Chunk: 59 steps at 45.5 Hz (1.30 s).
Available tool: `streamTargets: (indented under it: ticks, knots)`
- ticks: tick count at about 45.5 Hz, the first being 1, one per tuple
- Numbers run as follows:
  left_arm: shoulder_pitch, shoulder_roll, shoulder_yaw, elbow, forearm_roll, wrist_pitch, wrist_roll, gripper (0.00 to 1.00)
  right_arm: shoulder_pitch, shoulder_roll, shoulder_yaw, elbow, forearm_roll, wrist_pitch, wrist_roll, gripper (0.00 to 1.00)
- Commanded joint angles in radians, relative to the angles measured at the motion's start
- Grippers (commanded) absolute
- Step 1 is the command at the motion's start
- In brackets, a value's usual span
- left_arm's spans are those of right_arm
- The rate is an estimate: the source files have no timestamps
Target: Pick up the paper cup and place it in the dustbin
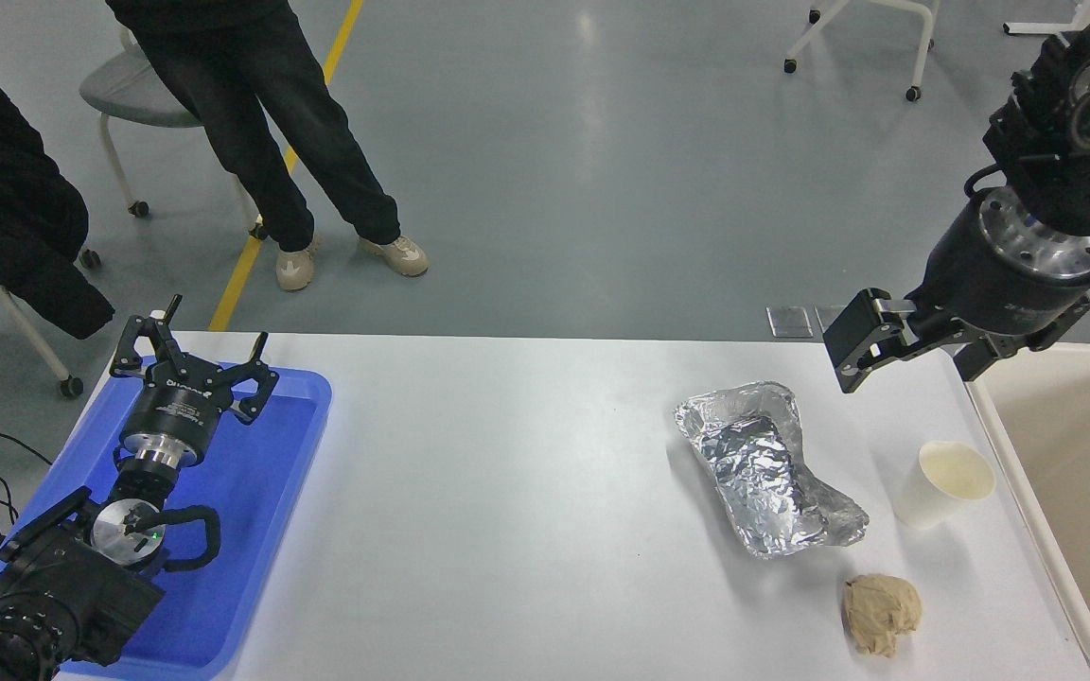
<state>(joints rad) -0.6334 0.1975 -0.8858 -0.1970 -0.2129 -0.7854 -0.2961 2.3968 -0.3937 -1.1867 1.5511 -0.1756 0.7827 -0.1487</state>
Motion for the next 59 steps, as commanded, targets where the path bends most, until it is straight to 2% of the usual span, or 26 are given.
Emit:
streamTargets:
  ticks: [1,11,19,26,33,43,51,59]
  knots:
    - [0.000,-0.003,0.001,-0.001,0.000,0.000,0.000,1.00,-0.001,0.003,-0.014,0.003,0.015,0.003,0.000,1.00]
    - [-0.002,-0.004,0.001,0.002,0.000,0.000,0.000,1.00,-0.054,-0.020,-0.016,-0.009,-0.025,0.003,0.000,1.00]
    - [-0.002,-0.004,0.001,0.002,0.000,0.000,0.000,1.00,-0.142,-0.152,-0.013,-0.037,-0.260,0.003,0.001,1.00]
    - [0.000,-0.003,0.002,0.002,0.000,0.000,0.000,1.00,-0.301,-0.281,0.015,-0.164,-0.442,0.003,0.008,1.00]
    - [0.000,-0.001,0.001,-0.001,0.000,0.000,0.000,1.00,-0.508,-0.356,0.140,-0.272,-0.556,-0.035,0.012,1.00]
    - [0.000,-0.001,0.001,0.002,0.001,0.000,-0.002,1.00,-0.861,-0.364,0.389,-0.459,-0.639,-0.236,0.012,1.00]
    - [0.000,-0.001,0.002,-0.001,0.000,0.000,-0.002,1.00,-1.047,-0.353,0.536,-0.558,-0.709,-0.313,0.012,1.00]
    - [0.000,0.000,0.002,0.002,0.000,0.000,-0.002,1.00,-1.176,-0.324,0.607,-0.628,-0.723,-0.384,0.012,1.00]
